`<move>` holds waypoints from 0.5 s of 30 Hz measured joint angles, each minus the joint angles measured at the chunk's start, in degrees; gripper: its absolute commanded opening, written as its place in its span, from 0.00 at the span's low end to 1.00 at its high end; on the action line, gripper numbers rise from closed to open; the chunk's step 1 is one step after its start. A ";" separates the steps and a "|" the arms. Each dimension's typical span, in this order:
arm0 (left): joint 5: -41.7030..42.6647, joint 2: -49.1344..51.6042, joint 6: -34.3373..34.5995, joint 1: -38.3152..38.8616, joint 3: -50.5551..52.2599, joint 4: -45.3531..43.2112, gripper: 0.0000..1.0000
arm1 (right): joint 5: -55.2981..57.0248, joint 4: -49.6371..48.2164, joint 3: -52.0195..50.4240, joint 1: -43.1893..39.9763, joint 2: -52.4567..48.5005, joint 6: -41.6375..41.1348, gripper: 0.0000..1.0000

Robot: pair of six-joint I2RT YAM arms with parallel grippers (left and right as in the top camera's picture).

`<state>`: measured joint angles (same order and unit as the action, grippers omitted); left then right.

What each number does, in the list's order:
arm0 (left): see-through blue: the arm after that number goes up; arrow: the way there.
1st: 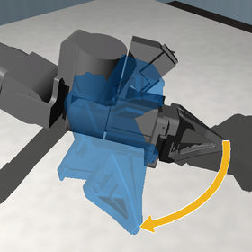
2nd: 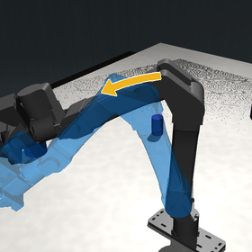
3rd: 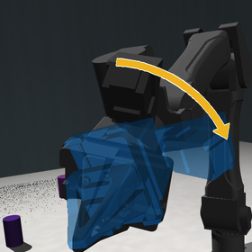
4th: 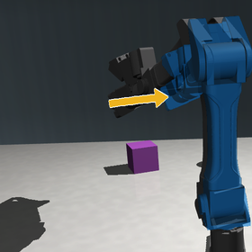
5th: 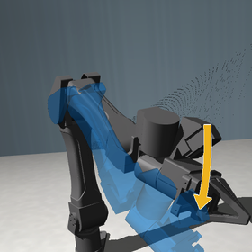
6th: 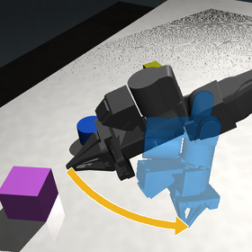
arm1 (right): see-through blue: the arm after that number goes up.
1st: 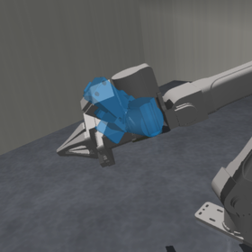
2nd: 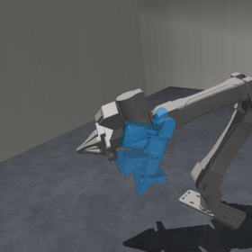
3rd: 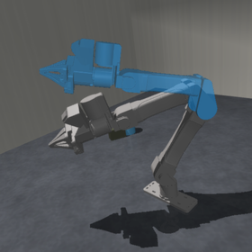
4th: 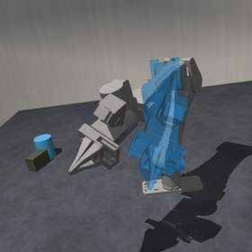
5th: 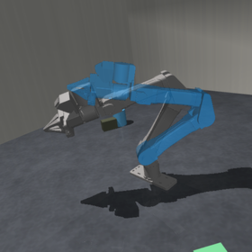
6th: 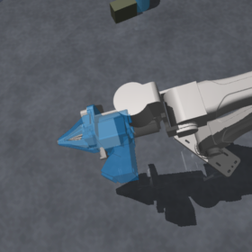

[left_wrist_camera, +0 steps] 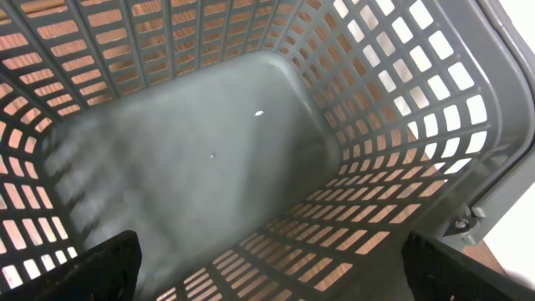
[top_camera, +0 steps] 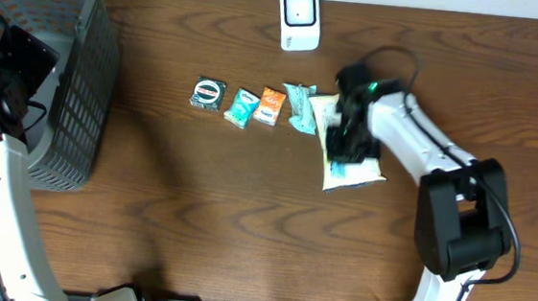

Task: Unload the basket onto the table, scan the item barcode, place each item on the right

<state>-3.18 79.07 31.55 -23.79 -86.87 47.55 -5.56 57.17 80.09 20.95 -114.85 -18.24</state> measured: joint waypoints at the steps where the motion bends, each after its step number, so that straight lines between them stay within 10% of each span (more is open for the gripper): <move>1: 0.00 0.00 -0.02 0.00 0.00 0.02 0.98 | -0.02 -0.59 -1.31 0.55 -0.02 -0.35 0.01; 15: 0.00 0.00 0.00 0.00 0.00 0.00 0.98 | 9.60 6.54 13.92 -0.15 -0.02 -1.97 0.02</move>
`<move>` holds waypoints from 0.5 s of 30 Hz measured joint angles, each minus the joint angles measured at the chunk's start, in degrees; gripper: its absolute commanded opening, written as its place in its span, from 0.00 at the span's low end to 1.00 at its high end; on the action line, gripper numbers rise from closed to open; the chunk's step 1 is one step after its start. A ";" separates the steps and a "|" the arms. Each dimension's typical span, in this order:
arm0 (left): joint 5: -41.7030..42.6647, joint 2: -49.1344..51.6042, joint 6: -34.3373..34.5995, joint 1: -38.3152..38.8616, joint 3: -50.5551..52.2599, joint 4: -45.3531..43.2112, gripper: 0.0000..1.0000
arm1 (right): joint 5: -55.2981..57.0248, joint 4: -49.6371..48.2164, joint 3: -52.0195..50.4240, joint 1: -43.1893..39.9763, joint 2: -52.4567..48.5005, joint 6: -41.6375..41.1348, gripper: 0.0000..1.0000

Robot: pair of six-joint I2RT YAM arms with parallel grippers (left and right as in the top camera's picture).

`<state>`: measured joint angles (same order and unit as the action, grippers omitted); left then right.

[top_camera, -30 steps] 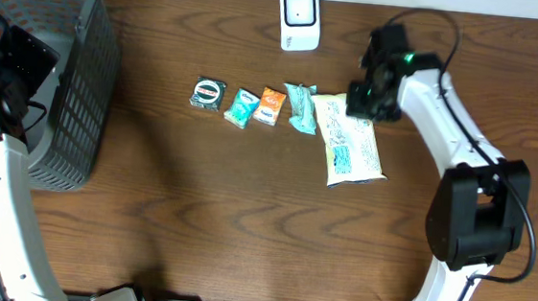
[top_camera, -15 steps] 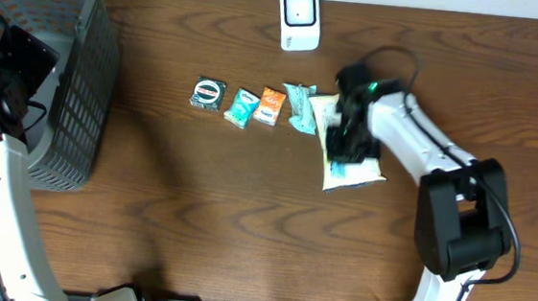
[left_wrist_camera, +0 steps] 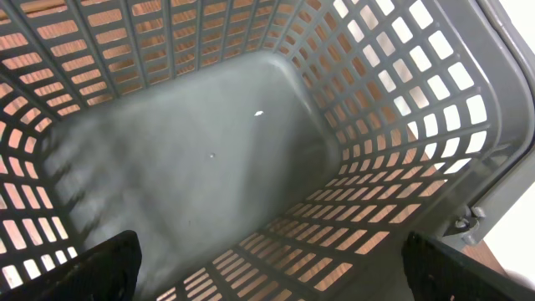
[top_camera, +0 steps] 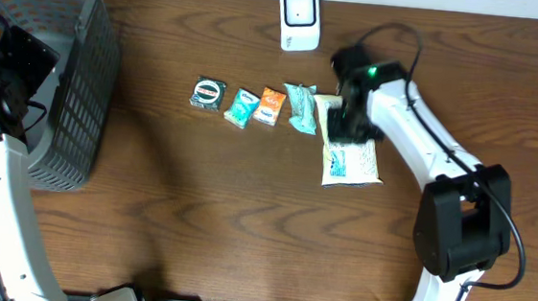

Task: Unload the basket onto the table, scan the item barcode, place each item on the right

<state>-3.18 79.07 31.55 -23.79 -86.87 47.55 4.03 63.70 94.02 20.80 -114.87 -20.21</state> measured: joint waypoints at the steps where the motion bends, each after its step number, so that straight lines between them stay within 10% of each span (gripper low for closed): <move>1: 0.00 0.00 0.00 0.00 0.00 -0.02 0.97 | 1.79 -0.66 1.27 -0.39 0.00 0.00 0.02; 15: 0.00 0.00 -0.02 0.00 0.00 -0.02 0.98 | 1.64 -22.38 -6.01 -3.10 -0.76 -0.22 0.07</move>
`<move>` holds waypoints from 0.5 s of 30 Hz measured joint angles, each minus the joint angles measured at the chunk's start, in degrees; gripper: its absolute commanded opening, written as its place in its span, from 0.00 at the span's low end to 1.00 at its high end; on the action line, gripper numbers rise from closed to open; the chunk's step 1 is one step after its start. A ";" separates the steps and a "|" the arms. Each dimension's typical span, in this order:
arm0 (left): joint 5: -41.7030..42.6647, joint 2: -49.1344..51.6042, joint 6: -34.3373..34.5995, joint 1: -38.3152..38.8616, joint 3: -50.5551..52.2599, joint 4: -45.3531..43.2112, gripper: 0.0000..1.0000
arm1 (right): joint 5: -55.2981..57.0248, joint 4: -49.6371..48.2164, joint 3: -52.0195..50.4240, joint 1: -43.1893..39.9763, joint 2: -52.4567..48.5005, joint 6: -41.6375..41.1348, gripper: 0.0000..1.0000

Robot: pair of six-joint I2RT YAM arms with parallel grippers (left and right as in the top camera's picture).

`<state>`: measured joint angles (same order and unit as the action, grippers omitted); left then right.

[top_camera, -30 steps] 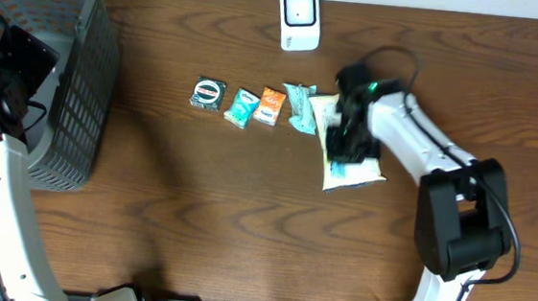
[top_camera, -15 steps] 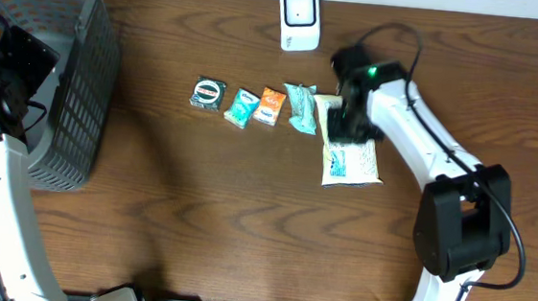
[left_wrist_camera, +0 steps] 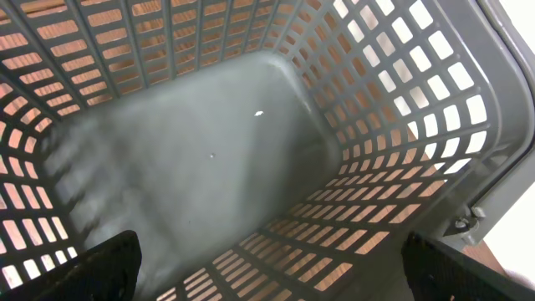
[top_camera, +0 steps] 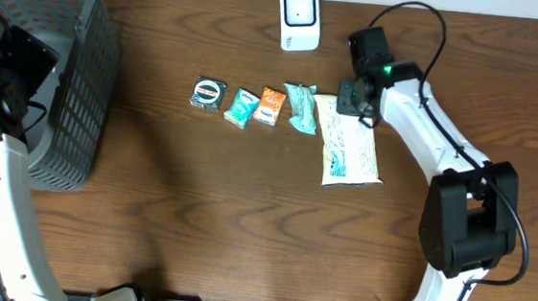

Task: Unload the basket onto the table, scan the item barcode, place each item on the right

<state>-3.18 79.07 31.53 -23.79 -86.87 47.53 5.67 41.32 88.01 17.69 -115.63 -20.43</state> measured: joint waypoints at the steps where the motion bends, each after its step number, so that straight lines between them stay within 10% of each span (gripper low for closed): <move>1: 0.00 0.00 0.00 0.00 0.00 0.00 0.98 | -0.76 -1.49 -1.22 0.02 -0.46 0.00 0.07; 12: 0.02 0.00 0.02 0.00 0.00 0.04 0.98 | -0.57 6.64 0.55 -0.37 -2.25 0.02 0.12; 14: 0.00 0.00 0.02 0.00 0.00 0.00 0.98 | -0.42 11.04 3.65 -0.79 -2.23 -0.02 0.23; 15: 0.00 0.00 0.02 0.00 0.00 0.04 0.98 | -0.35 13.16 5.64 -0.83 -2.23 -0.11 0.44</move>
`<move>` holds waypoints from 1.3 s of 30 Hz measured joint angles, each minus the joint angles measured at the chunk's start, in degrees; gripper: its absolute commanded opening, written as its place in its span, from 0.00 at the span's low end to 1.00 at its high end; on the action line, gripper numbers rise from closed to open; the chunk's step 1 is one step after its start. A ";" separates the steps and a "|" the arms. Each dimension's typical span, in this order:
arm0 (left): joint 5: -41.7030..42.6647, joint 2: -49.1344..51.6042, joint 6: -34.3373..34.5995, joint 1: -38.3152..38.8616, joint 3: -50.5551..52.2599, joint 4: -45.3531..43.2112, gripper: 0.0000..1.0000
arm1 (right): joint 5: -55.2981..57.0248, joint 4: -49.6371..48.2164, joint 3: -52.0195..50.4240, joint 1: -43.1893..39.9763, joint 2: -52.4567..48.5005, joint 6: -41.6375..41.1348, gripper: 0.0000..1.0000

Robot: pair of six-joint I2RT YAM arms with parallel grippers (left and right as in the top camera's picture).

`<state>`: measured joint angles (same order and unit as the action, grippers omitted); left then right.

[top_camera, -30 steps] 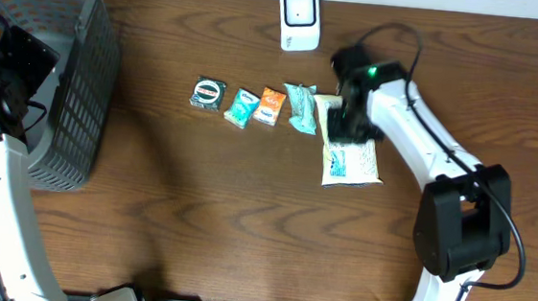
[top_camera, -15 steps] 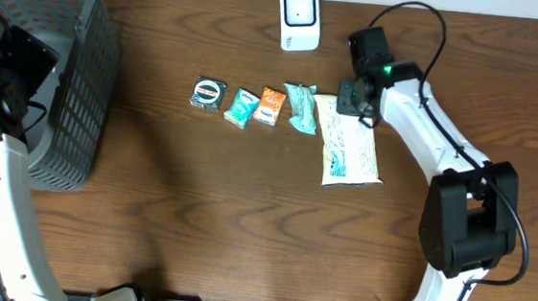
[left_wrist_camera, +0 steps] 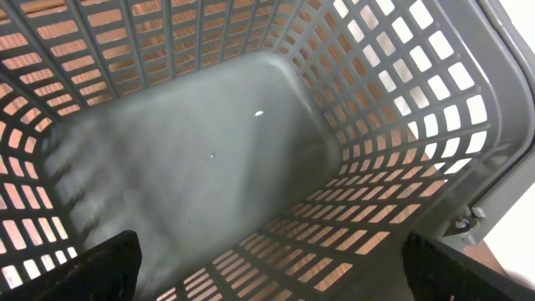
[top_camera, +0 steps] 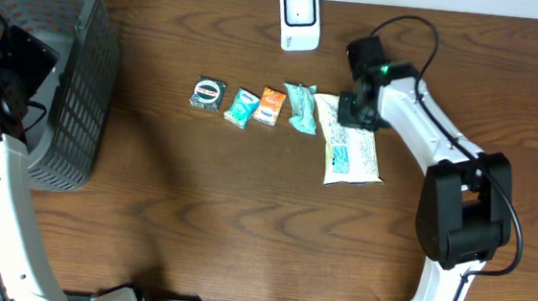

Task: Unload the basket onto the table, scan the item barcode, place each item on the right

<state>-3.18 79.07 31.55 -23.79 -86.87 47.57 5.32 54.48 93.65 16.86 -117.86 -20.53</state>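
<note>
A large white snack packet (top_camera: 350, 155) lies flat on the table, at the right end of a row of items. My right gripper (top_camera: 357, 109) sits over the packet's far end, and the overhead view does not show how its jaws stand. The white barcode scanner (top_camera: 299, 18) stands at the table's far edge, left of that gripper. My left gripper (left_wrist_camera: 267, 272) is open over the inside of the grey basket (left_wrist_camera: 209, 159), with one dark fingertip (left_wrist_camera: 100, 267) at each lower corner and nothing between them.
A dark packet (top_camera: 208, 94), a teal packet (top_camera: 243, 107), an orange packet (top_camera: 271, 105) and a pale blue packet (top_camera: 301, 108) lie in a row left of the white one. The grey mesh basket (top_camera: 62, 86) stands at the table's left end.
My right gripper has shifted a little nearer, from just beyond the white packet's far right corner to over its far end. The packet, the other items and the left arm have not moved.
My right gripper first covered the middle of the white packet, which lay slightly askew. It was then over the packet's far half, with the packet lying straight. It then stood beyond the far corner, and now over the far end. The left gripper stayed open over the basket.
</note>
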 measured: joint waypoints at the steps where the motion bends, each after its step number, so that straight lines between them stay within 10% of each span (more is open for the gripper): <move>1: 0.02 0.00 0.00 0.00 0.00 -0.02 0.98 | 0.02 1.70 1.53 -0.13 0.00 0.02 0.61; 8: 0.00 0.00 0.00 0.00 0.00 -0.02 0.98 | 0.15 6.69 3.34 3.08 0.26 0.74 0.98; 31: 0.00 0.00 0.00 0.00 0.00 -0.02 0.98 | 26.77 -9.57 -16.85 14.49 1.22 -4.50 0.99; 39: 0.00 0.00 0.00 0.00 0.00 -0.02 0.98 | 28.76 -14.32 -20.63 8.00 1.77 -2.75 0.19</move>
<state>-3.18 79.07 31.55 -23.79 -86.87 47.55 34.09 40.16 73.01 24.86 -116.09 -23.29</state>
